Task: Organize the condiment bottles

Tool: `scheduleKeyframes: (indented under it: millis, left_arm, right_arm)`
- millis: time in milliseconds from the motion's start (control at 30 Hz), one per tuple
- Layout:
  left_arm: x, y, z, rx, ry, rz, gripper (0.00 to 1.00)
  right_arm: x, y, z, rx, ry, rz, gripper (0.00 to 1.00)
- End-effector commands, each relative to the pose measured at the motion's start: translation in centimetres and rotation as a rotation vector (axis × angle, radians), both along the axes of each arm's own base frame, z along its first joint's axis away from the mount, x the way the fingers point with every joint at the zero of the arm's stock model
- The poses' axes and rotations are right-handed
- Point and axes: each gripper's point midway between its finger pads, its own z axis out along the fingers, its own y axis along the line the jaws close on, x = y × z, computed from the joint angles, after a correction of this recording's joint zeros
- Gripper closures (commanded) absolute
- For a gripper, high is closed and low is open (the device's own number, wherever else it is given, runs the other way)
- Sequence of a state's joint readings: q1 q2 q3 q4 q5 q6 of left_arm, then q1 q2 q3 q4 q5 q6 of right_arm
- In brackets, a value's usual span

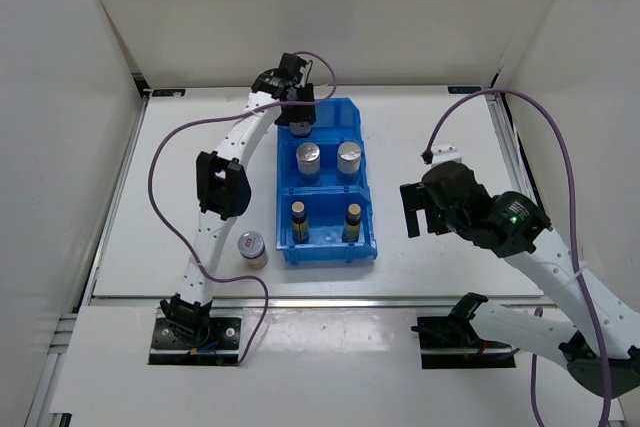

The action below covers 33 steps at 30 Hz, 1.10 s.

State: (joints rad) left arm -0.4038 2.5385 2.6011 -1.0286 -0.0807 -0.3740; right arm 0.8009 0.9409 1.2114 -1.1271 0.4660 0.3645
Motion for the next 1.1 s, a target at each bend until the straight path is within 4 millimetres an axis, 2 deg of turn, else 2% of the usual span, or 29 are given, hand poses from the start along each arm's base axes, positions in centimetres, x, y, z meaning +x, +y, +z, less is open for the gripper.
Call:
scheduleKeyframes:
  millis: [0,167,200,233,300,333,433,467,533,567,667,700,733,767,800,833,867,900,933,967,1000,1033,1067]
  left_arm:
    - [0.7,-0.8,3.3,-0.045,-0.083,-0.018,0.6]
    - [1.0,-0.2,3.3,-0.039,-0.085,-0.015,0.43]
    - [0.9,-0.2,3.0,-0.036,-0.077,-0.015,0.36]
    - [0.8,-0.2,4.0,-0.042,-0.092,-0.016,0.19]
    - [0.5,0.0,5.4,-0.05,-0.111,-0.016,0.02]
    - [0.5,0.0,6.0,-0.054,-0.121,-0.016,0.0]
    - [0.3,1.2,10.4,-0.08,-0.191,0.003,0.0]
    - [-0.4,1.5,13.9,-0.103,-0.247,0.003,0.0]
    - [-1.1,3.3,16.8,-0.084,-0.301,0.049,0.0]
    - [-2.6,4.4,20.6,-0.087,-0.365,0.06,0.0]
    - [-5.3,6.6,23.3,-0.051,-0.399,0.1,0.0]
    - [-7.5,7.9,26.3,-0.057,-0.45,0.121,0.0]
    - [-8.7,8.5,23.9,-0.031,-0.385,0.139,0.0]
    - [-9.8,9.4,23.4,-0.019,-0.369,0.168,0.0]
    - [-12.0,10.3,25.0,-0.04,-0.398,0.188,0.0]
    - [-13.5,10.8,21.1,-0.003,-0.304,0.19,0.0]
    - [-14.6,11.4,20.0,0.005,-0.279,0.211,0.0]
    - [-16.6,12.2,20.6,-0.012,-0.293,0.221,0.0]
    - [-18.3,12.5,16.9,0.008,-0.204,0.228,0.0]
    - [-19.5,13.0,15.9,0.01,-0.183,0.236,0.0]
    - [-21.5,13.3,16.3,-0.022,-0.195,0.235,0.0]
    - [-23.4,13.7,13.1,0.005,-0.124,0.234,0.0]
    - [-24.7,13.6,12.0,-0.02,-0.095,0.239,0.0]
  right_arm:
    - [0.1,0.3,0.0,0.02,-0.004,-0.009,0.0]
    - [0.1,0.5,-0.2,0.019,0.007,-0.003,0.0]
    - [0.0,0.7,0.0,0.03,0.006,0.003,0.0]
    - [0.0,0.7,0.0,0.03,0.006,0.003,0.0]
    - [0.0,0.7,0.0,0.03,0.006,0.003,0.0]
    - [0.0,0.7,0.0,0.03,0.006,0.003,0.0]
    - [0.0,0.9,0.4,0.043,0.004,0.008,0.0]
    - [0.1,0.9,0.7,0.05,-0.002,0.009,0.0]
    - [0.0,0.9,0.9,0.05,-0.002,0.009,0.0]
    - [-0.1,0.7,1.1,0.057,-0.01,0.009,0.0]
    - [-0.1,0.7,1.1,0.057,-0.01,0.009,0.0]
    - [-0.1,0.7,1.1,0.057,-0.01,0.009,0.0]
    - [-0.1,0.7,1.1,0.057,-0.01,0.009,0.0]
    - [0.1,0.9,1.2,0.066,-0.018,0.009,0.0]
    - [0.1,0.9,1.2,0.066,-0.018,0.009,0.0]
    - [0.2,1.1,1.1,0.068,-0.02,0.009,0.0]
    - [0.2,1.4,1.2,0.081,-0.021,0.016,0.0]
    - [0.1,1.5,1.1,0.086,-0.015,0.023,0.0]
    - [0.0,1.6,1.1,0.091,-0.01,0.028,0.0]
    - [0.0,1.6,1.1,0.085,-0.011,0.035,0.0]
    - [0.0,1.6,1.1,0.085,-0.011,0.035,0.0]
    - [-0.1,1.8,1.1,0.093,-0.004,0.044,0.0]
    - [0.0,1.9,1.4,0.1,-0.011,0.044,0.0]
